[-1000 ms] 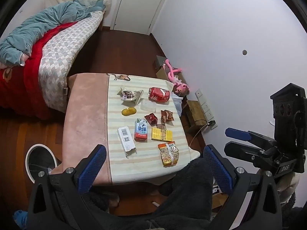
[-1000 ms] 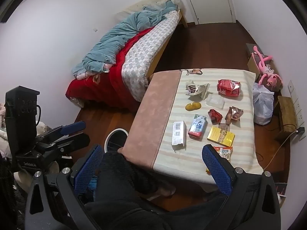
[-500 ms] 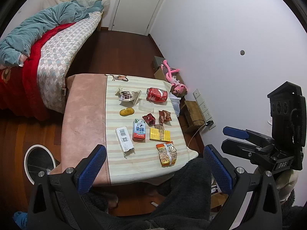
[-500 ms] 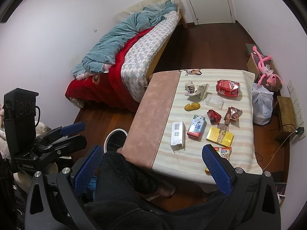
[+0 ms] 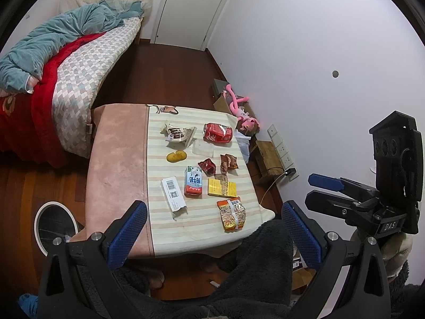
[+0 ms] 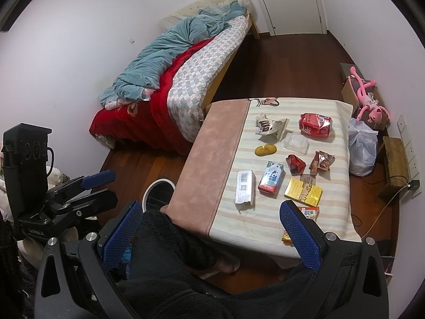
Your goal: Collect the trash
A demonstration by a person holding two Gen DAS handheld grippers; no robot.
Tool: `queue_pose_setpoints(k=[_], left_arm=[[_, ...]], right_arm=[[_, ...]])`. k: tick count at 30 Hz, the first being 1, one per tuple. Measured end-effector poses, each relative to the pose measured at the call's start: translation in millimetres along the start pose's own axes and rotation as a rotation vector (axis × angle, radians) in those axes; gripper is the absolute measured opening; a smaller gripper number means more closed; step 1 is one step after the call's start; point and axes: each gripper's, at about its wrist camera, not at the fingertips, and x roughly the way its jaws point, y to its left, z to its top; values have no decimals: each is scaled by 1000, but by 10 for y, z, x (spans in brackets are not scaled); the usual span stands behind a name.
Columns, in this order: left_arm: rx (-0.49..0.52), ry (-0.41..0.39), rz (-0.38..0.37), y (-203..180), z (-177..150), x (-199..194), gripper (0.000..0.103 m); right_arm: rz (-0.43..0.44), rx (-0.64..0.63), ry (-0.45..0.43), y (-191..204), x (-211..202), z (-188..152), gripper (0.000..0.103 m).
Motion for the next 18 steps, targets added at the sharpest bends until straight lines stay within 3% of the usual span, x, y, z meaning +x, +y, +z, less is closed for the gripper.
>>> queue_pose_setpoints(k=[18], left_arm=[[2,-1,-9,14,15,-35,103]], right_arm=[[-5,1,-1,-8,3,5,103]])
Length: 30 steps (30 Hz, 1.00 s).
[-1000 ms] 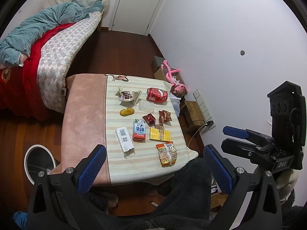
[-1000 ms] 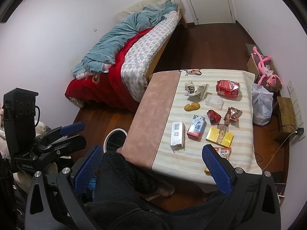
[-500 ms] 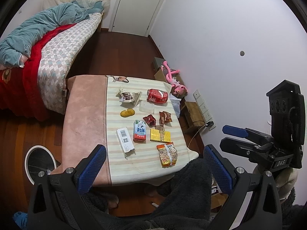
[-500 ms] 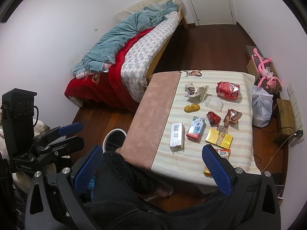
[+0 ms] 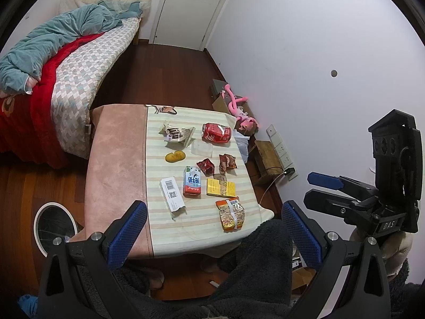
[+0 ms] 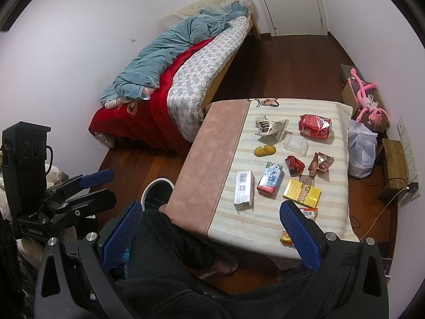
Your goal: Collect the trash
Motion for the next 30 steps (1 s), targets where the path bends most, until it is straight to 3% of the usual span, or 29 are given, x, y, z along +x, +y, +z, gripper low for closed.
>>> queue_pose_setpoints(k=[30], left_arm=[[9,-4,-3,-52,49,-22,103]], right_arm=[[-10,-26,-16,20,-83,47,103]])
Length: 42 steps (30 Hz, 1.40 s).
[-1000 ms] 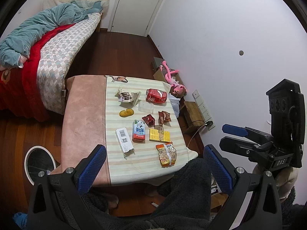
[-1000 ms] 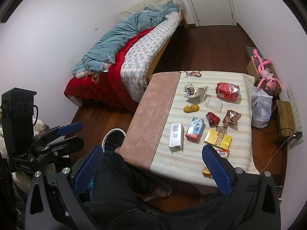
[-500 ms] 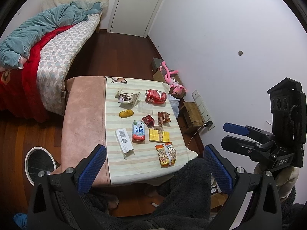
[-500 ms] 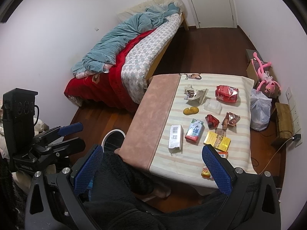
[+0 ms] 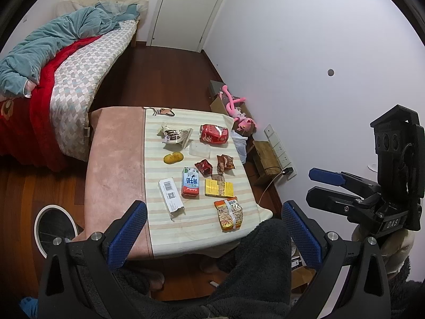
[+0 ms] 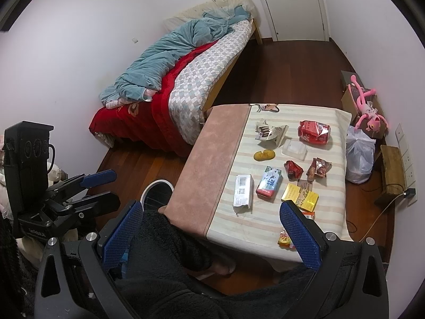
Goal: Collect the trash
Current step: 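Grasp the white barcode box with the left tool while the right tool grasps the orange snack bag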
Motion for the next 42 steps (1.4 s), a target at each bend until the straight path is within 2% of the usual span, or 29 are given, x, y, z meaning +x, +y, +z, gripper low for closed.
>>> queue_pose_setpoints(k=[9,10,13,14,17,20,24,27,31,32,34,36,37,38,41,42], left_arm=[[-12,3,13,16,13,18,103],[-18,3,39,38,25,62,103],[-18,-7,207,136,32,293,103],[-20,-4,293,211,30,479,103],[-59,71,398,458,-9,1014,103],[-116,185,421,703,-93,1592,103],[-175,296,412,865,-227,2186,103],[-201,353,398,907,-268,2570,103],[-208,399,342,931,-249,3064,101],[-203,414,334,917,-243,3198,97],[-197,436,339,919,-227,3362,81],[-192,452,339,924,-234,3487,55],[-189,456,338,925,-242,3519,47],[-183,454,337,921,-258,3531,44],[-139,437,346,885,-316,3468,44],[-126,442,346,882,-356,3438,44]], right_arm=[[4,1,-8,-2,-28,38,103],[2,5,-12,25,-50,52,103],[-42,46,-24,-75,-12,57,103],[-73,73,-25,-157,43,45,103],[-210,146,1,-477,405,-95,103],[-325,213,75,-893,956,-302,103],[-412,320,207,-1439,1748,-626,103],[-452,364,260,-1752,2181,-792,103],[-461,406,299,-1969,2476,-961,103],[-459,419,306,-2013,2533,-976,103],[-452,433,313,-2070,2617,-1004,102],[-451,440,315,-2125,2693,-1020,98],[-450,442,315,-2158,2738,-1028,96],[-452,442,313,-2177,2754,-1030,95],[-455,437,315,-2228,2808,-1027,90],[-455,433,320,-2233,2817,-1030,83]])
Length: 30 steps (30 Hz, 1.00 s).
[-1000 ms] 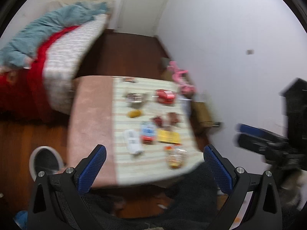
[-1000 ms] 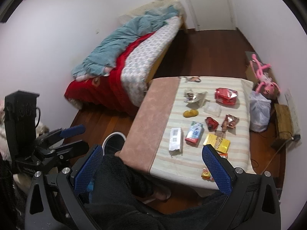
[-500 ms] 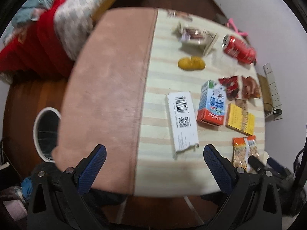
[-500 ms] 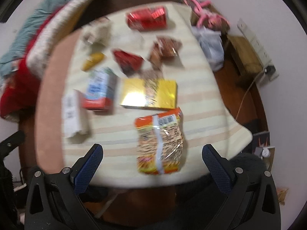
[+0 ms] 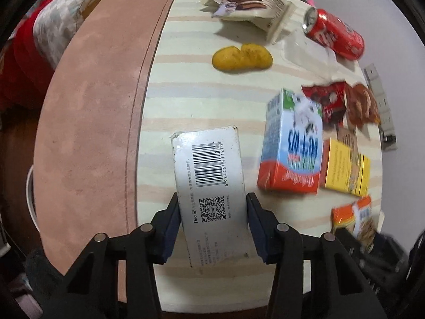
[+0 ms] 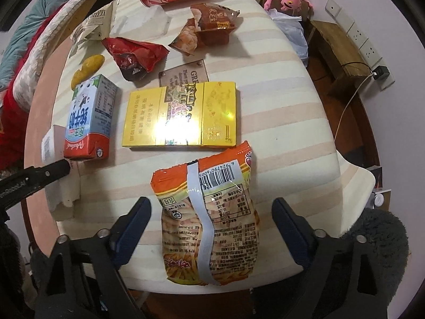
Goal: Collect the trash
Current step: 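Grasp the white barcode box with the left tool while the right tool grasps the orange snack bag, then carry both items to the white bin and open both tools to drop them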
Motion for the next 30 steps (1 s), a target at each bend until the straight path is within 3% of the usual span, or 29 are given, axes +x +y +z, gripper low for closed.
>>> queue_pose_setpoints(k=[1,7,13,18,24,30], left_arm=[[16,5,7,13,-64,-5,44],[34,26,21,77,-194,103,47],[39,-33,50,41,-265,80,43],[59,-109,99,-3,-376,-160,43],[61,-215,115,85,-509,-667,43],[43,-309,95,474,-411,-1088,43]], right_arm=[[-2,-8,5,0,21,-2,78],[-18,-55,12,33,81,-100,78],[-94,-138,12,190,111,-214,77],[-125,-169,-15,295,21,-343,58],[-102,-174,-52,456,-208,-467,56],[-37,-189,-125,687,-654,-572,56]])
